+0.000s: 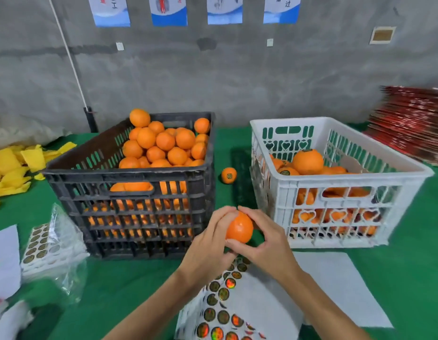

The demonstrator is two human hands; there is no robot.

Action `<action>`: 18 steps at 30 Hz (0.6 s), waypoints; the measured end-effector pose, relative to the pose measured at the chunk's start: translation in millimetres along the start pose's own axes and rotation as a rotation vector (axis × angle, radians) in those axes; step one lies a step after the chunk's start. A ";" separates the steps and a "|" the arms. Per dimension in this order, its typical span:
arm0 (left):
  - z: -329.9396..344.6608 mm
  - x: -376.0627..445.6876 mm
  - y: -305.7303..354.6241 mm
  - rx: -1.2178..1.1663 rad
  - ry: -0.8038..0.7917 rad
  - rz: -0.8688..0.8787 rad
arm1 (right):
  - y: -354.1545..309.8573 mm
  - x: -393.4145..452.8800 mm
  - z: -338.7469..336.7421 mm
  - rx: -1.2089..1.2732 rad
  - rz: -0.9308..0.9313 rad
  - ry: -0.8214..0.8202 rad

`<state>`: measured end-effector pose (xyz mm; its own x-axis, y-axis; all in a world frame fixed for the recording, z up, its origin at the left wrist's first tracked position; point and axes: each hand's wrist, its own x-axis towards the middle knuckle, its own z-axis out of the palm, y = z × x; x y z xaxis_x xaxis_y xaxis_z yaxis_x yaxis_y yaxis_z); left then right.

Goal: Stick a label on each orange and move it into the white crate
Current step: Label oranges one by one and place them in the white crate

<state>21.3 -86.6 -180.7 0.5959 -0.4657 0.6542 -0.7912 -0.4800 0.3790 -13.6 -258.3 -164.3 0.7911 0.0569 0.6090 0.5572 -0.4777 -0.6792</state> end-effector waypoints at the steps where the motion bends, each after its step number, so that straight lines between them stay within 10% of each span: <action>1: 7.7 -9.3 -4.4 0.004 -0.069 -0.035 | 10.4 -6.9 -1.4 -0.017 0.043 -0.057; 12: 31.1 -46.7 -32.1 -0.307 0.043 -0.441 | 68.1 -35.6 -21.3 -0.307 0.187 -0.676; 18: 35.0 -64.9 -38.5 -0.599 0.126 -0.427 | 67.8 -35.2 -8.3 -0.514 0.188 -0.568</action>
<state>17.9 -64.0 -260.7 0.8764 -0.2234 0.4267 -0.4555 -0.0963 0.8850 -5.7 -300.0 -228.4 0.9456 0.3077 0.1060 0.3241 -0.8615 -0.3907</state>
